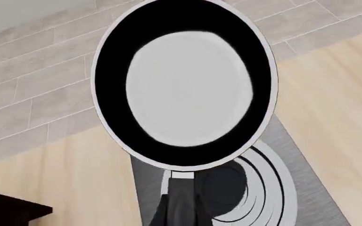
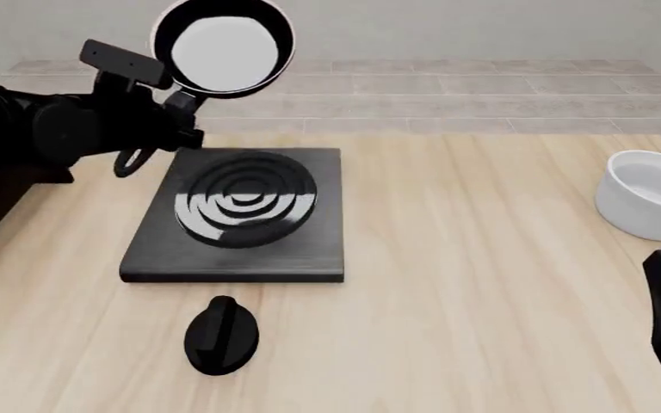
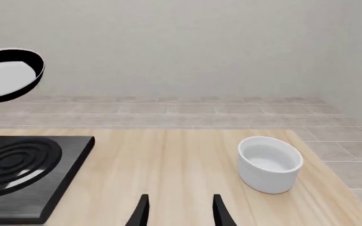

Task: Put the frying pan on top of the cabinet.

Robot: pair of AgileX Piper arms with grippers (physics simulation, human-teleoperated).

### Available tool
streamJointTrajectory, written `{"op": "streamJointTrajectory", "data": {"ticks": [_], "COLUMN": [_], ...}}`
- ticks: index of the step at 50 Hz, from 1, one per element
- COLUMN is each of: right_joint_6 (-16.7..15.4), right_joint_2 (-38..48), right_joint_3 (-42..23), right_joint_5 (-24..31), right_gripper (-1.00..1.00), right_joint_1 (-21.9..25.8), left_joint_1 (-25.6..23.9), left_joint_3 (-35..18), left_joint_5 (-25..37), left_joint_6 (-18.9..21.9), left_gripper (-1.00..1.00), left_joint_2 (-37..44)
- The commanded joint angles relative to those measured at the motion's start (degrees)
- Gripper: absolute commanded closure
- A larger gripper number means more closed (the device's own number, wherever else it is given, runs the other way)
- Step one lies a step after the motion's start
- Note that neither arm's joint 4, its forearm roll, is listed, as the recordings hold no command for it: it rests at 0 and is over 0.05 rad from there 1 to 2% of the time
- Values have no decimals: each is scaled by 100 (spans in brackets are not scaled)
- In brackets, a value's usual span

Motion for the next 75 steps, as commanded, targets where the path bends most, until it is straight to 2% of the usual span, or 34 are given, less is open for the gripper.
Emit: {"op": "streamJointTrajectory", "data": {"ticks": [1, 11, 15, 24, 30, 36, 40, 43, 47, 63, 75], "right_joint_6": [-14, -31, -23, -24, -39, -58, -69, -72, -78, -92, -106], "right_joint_2": [0, 0, -1, 0, 0, 0, 2, 3, 3, 3, 7], "right_joint_3": [0, 0, 0, -1, 1, 1, 1, 2, 0, 1, 0], "right_joint_5": [-1, -1, -4, 5, 11, 18, 24, 25, 27, 37, 37], "right_gripper": [-100, -100, -100, -100, -100, -100, -100, -100, -100, -100, -100], "right_joint_1": [0, 13, 9, 16, 24, 36, 47, 52, 55, 66, 76], "left_joint_1": [717, 1324, 1517, 1898, 2363, 2522, 2855, 2810, 3068, 3312, 3673], "left_joint_3": [-78, 22, -34, -106, 25, 26, 91, 115, 160, 235, 426], "left_joint_5": [225, 543, 759, 1164, 1276, 1491, 1610, 1664, 1832, 2143, 2022], "left_joint_6": [-13, -47, -320, -636, -697, -913, -964, -982, -1124, -1440, -1554], "left_gripper": [100, 100, 100, 100, 100, 100, 100, 100, 100, 100, 100], "left_joint_2": [-368, -570, -693, -1179, -1495, -1699, -1880, -1989, -2162, -2461, -2170]}}
